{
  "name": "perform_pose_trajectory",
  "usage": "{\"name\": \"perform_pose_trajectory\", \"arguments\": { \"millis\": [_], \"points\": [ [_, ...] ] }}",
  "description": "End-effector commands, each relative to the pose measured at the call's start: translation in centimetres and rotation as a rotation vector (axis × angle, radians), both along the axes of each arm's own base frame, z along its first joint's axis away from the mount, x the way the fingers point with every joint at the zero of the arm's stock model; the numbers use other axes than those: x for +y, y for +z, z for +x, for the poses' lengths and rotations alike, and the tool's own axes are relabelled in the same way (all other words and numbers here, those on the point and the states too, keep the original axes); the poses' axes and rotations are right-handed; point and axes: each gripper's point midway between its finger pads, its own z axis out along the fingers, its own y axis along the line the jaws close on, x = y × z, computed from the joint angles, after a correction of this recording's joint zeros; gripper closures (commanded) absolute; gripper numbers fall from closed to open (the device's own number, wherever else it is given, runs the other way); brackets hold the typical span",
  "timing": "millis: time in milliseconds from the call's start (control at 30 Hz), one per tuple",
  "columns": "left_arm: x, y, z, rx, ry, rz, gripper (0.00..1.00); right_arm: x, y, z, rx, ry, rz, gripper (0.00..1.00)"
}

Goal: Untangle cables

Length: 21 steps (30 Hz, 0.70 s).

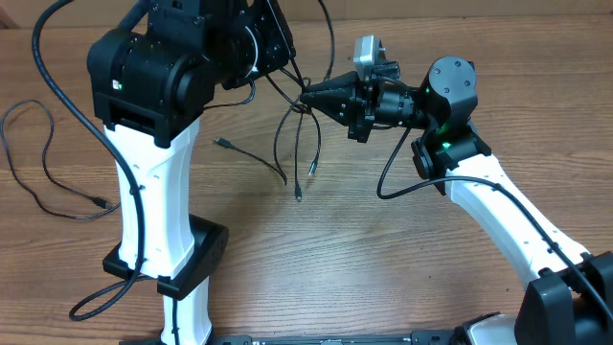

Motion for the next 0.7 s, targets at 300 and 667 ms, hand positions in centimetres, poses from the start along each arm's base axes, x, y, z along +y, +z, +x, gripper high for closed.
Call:
{"name": "perform_pose_trajectory", "arguments": {
  "millis": [300,667],
  "points": [
    [3.0,-1.1,1.9,-0.034,0.142,0.163,0.96,-1.4,1.2,0.9,-0.007,-0.033,0.036,0.96],
    [2.8,-5.2,2.6,0.092,0.128,0.235,0.96,-4.6,4.1,1.6,-0.026,-0.063,0.120,0.96]
  ]
}}
